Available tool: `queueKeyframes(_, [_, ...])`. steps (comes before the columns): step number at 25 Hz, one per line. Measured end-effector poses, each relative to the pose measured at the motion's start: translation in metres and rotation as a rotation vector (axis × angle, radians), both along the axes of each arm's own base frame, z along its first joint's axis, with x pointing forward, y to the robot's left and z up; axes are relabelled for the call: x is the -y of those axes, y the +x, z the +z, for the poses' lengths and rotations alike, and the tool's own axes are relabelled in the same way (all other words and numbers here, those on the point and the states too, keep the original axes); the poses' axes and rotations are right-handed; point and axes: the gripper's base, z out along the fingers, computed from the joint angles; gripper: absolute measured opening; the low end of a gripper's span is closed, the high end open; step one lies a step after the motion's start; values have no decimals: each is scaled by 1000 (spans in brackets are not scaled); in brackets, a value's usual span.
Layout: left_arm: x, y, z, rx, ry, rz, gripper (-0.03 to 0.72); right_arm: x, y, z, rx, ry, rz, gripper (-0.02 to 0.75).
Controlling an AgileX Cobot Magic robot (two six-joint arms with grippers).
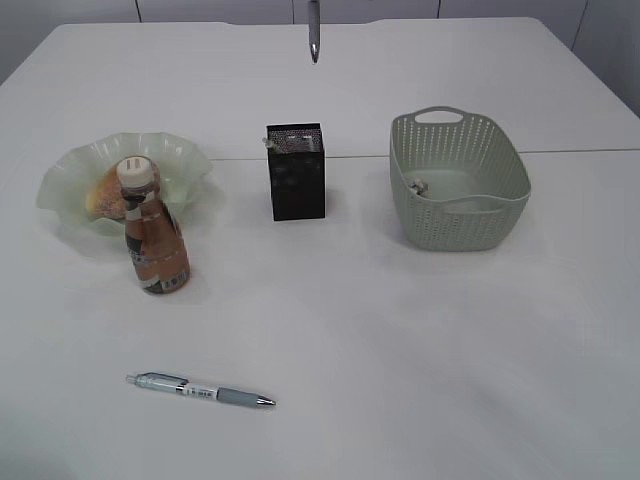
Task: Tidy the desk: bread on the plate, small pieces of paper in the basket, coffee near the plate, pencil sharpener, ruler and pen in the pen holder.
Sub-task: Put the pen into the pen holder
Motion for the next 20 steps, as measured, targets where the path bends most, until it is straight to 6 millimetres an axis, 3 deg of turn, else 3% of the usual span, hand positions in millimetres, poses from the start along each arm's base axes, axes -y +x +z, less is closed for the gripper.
queueKeyframes(8, [0, 0, 0, 0, 0, 0, 370, 35, 36, -34, -43, 118, -61, 69])
queueKeyframes(20, [0, 0, 0, 0, 0, 0, 370, 15, 58, -84, -17, 246, 101, 69])
